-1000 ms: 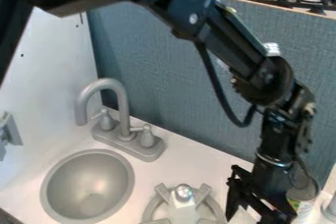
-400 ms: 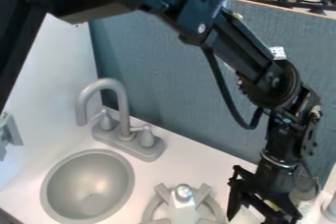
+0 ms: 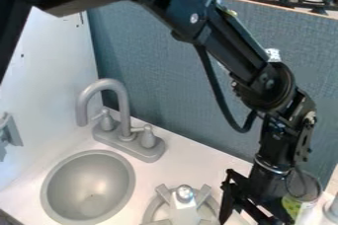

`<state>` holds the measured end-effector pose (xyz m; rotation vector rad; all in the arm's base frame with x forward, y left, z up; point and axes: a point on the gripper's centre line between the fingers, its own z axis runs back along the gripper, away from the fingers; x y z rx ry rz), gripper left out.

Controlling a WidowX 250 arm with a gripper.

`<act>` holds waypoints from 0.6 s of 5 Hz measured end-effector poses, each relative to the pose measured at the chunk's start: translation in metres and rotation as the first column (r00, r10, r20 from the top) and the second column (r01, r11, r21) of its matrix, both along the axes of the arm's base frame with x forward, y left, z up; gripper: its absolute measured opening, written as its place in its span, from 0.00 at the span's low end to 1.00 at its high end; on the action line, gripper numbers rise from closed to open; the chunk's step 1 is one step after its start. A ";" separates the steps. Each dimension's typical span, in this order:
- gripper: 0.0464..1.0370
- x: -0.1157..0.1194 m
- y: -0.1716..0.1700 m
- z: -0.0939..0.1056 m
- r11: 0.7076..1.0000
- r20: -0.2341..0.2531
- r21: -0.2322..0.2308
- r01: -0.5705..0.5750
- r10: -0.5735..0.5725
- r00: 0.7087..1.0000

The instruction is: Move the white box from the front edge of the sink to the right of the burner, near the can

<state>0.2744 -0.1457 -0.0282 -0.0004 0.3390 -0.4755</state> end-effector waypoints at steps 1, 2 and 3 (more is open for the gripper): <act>0.78 -0.002 0.001 -0.002 1.000 -0.002 0.003 0.001 -0.001 1.000; 0.78 -0.011 0.005 -0.007 1.000 -0.024 0.006 0.000 0.000 1.000; 0.85 -0.012 0.005 -0.009 1.000 -0.014 0.000 0.010 -0.010 1.000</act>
